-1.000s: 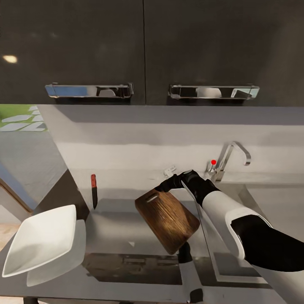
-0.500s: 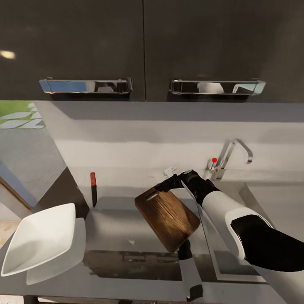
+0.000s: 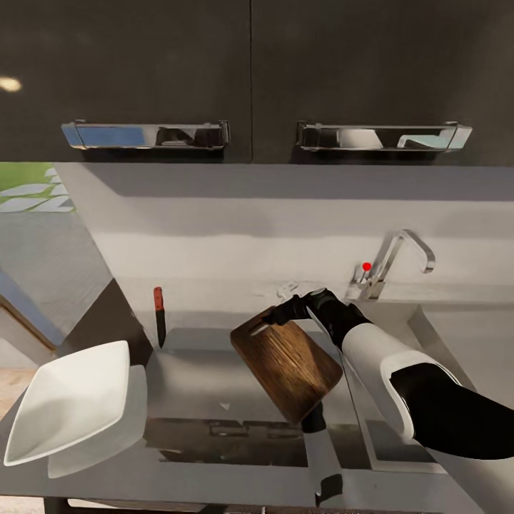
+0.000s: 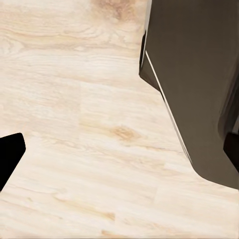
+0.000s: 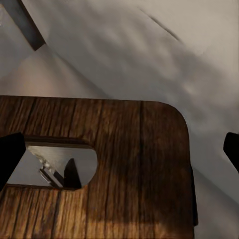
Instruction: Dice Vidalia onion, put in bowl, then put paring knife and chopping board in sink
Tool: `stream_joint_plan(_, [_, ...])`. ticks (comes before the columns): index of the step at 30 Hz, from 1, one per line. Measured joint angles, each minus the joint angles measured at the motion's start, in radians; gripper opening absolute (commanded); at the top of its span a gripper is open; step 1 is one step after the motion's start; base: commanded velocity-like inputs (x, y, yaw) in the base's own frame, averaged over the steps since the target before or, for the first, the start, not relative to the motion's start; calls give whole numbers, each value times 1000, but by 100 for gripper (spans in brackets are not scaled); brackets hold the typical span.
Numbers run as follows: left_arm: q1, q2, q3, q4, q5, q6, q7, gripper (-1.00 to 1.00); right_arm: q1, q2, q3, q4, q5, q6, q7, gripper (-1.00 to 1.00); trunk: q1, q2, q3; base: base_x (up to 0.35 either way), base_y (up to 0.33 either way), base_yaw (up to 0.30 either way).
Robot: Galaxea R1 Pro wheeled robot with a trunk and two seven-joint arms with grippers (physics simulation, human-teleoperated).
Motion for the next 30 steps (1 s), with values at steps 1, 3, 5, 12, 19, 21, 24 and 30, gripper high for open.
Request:
stream_joint_plan(1, [0,0,0,0,0,0,0,100,0,0,0,0,0,-1,0,100,0,0,-2,0,6,0])
stream_joint_plan(3, [0,0,0,1,0,0,0,100,0,0,0,1,0,-2,0,100,0,0,-5,0,2,0])
stream_joint_plan(5, [0,0,0,2,0,0,0,100,0,0,0,1,0,-2,0,100,0,0,-8,0,0,0])
stream_joint_plan(12, [0,0,0,3,0,0,0,100,0,0,0,1,0,-3,0,100,0,0,-19,0,0,0])
stream_joint_plan(19, [0,0,0,6,0,0,0,100,0,-1,0,1,0,-3,0,100,0,0,-30,0,0,0])
stream_joint_plan(21, [0,0,0,6,0,0,0,100,0,0,0,1,0,-3,0,100,0,0,-33,0,0,0])
stream_joint_plan(24, [0,0,0,6,0,0,0,100,0,-1,0,1,0,-3,0,100,0,0,-38,0,0,0])
stream_joint_plan(30, [0,0,0,6,0,0,0,100,-1,-1,-7,0,-8,-2,0,100,0,0,-47,0,0,0])
